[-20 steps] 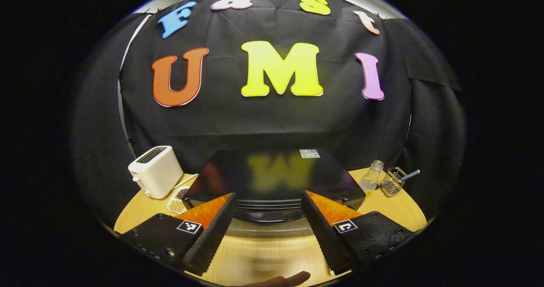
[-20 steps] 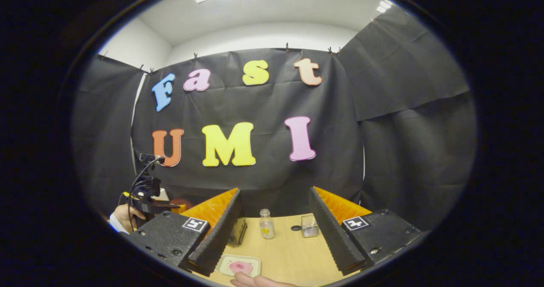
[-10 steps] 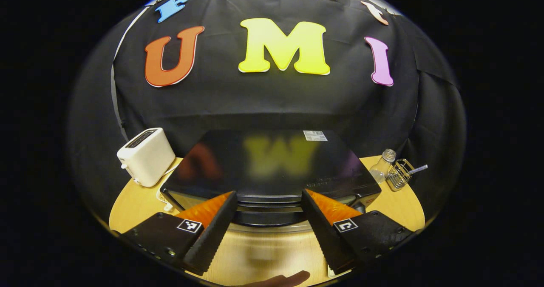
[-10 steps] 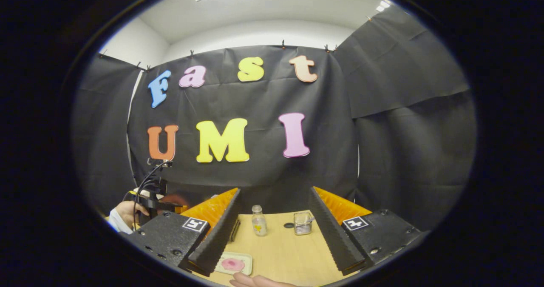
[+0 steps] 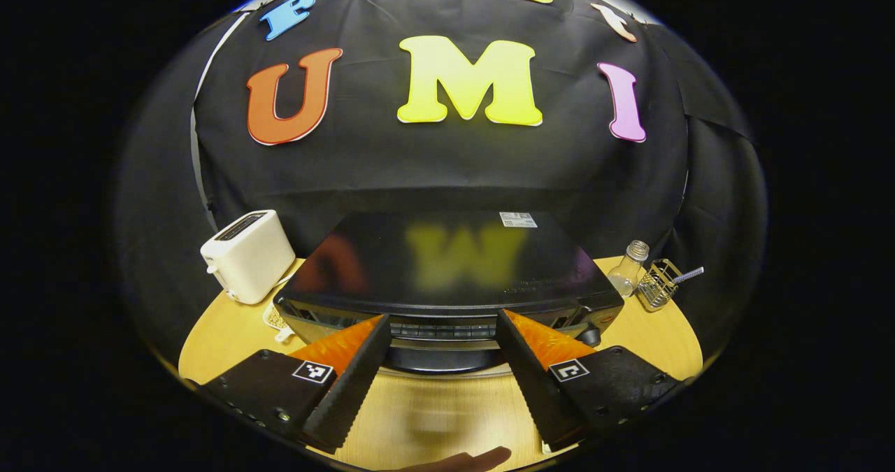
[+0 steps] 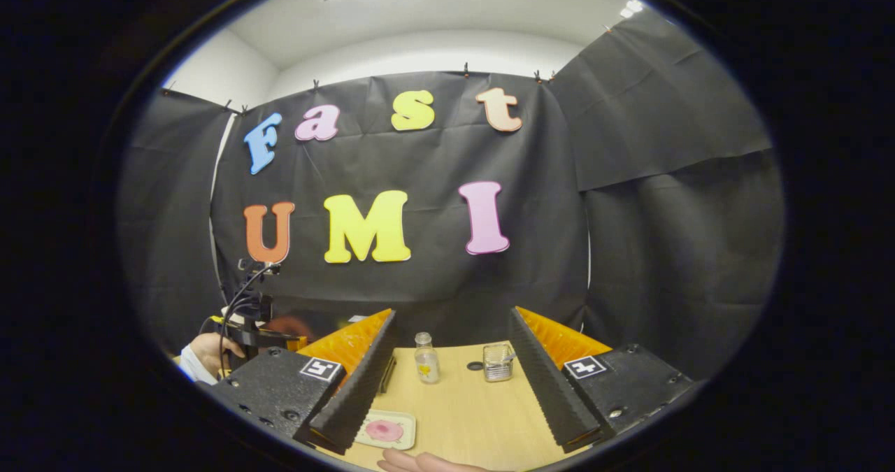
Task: Open the electric oven with the left hand, put the food in, and close the electric oven.
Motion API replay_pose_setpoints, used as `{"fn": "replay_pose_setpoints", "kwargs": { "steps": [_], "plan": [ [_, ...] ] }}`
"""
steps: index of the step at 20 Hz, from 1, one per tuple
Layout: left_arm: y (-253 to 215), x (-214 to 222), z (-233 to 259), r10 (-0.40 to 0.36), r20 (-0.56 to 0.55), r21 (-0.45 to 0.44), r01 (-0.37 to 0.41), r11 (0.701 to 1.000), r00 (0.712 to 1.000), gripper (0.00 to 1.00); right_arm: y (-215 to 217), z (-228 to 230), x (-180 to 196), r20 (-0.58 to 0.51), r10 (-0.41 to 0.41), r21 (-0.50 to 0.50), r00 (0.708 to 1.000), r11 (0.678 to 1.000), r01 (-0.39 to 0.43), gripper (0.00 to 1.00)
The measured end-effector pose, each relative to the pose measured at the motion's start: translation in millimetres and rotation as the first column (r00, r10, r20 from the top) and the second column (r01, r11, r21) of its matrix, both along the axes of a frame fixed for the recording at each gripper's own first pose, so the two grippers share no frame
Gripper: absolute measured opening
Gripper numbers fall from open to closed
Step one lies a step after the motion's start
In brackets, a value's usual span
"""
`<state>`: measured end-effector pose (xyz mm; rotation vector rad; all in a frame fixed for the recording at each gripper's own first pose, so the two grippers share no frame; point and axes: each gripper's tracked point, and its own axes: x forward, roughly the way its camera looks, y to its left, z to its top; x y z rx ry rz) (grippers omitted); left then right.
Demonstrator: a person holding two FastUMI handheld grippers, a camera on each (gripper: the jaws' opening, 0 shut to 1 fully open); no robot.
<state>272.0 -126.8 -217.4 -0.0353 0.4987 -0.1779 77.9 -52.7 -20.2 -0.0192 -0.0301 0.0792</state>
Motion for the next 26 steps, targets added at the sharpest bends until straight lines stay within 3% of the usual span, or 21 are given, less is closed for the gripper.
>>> {"fn": "replay_pose_setpoints", "kwargs": {
  "steps": [7, 10, 13, 14, 15, 16, 17, 26],
  "plan": [
    [4.0, -31.5, -5.7, -0.033, 0.044, -0.026, 0.034, 0.999, 0.998, 0.96, 3.9, 2.6, -9.0, 0.013, -0.001, 0.009, 1.000, 1.000, 0.001, 0.96],
    [7.3, -43.8, -11.0, -0.063, 0.087, 0.038, 0.060, 0.997, 0.994, 0.96, 3.4, -1.8, -9.3, 0.005, -0.003, 0.017, 1.000, 1.000, 0.002, 0.96],
    [7.4, -55.2, -17.6, -0.046, 0.106, 0.013, 0.045, 0.999, 0.993, 0.96, 3.7, -8.3, -7.8, -0.008, -0.004, 0.023, 1.000, 1.000, 0.004, 0.96],
    [8.4, -59.1, -19.4, -0.045, 0.114, 0.010, 0.044, 0.999, 0.992, 0.96, 3.8, -11.2, -6.7, -0.014, -0.005, 0.024, 1.000, 1.000, 0.005, 1.00],
    [8.9, -63.3, -21.0, -0.043, 0.124, 0.011, 0.042, 0.999, 0.991, 0.96, 3.3, -13.2, -6.7, -0.020, -0.006, 0.024, 1.000, 1.000, 0.006, 0.96],
    [9.9, -68.6, -24.2, -0.041, 0.133, 0.012, 0.040, 0.999, 0.990, 0.96, 2.6, -14.9, -5.8, -0.024, -0.005, 0.023, 1.000, 1.000, 0.006, 1.00],
    [10.2, -72.9, -27.4, -0.040, 0.142, 0.012, 0.039, 0.999, 0.989, 0.96, 2.1, -16.3, -5.4, -0.028, -0.006, 0.023, 1.000, 1.000, 0.007, 0.96],
    [13.2, -112.7, -65.7, -0.043, 0.204, 0.004, 0.043, 0.999, 0.978, 0.96, 1.6, -25.4, -5.1, -0.047, 0.000, 0.020, 0.999, 1.000, 0.001, 0.96]
  ]
}}
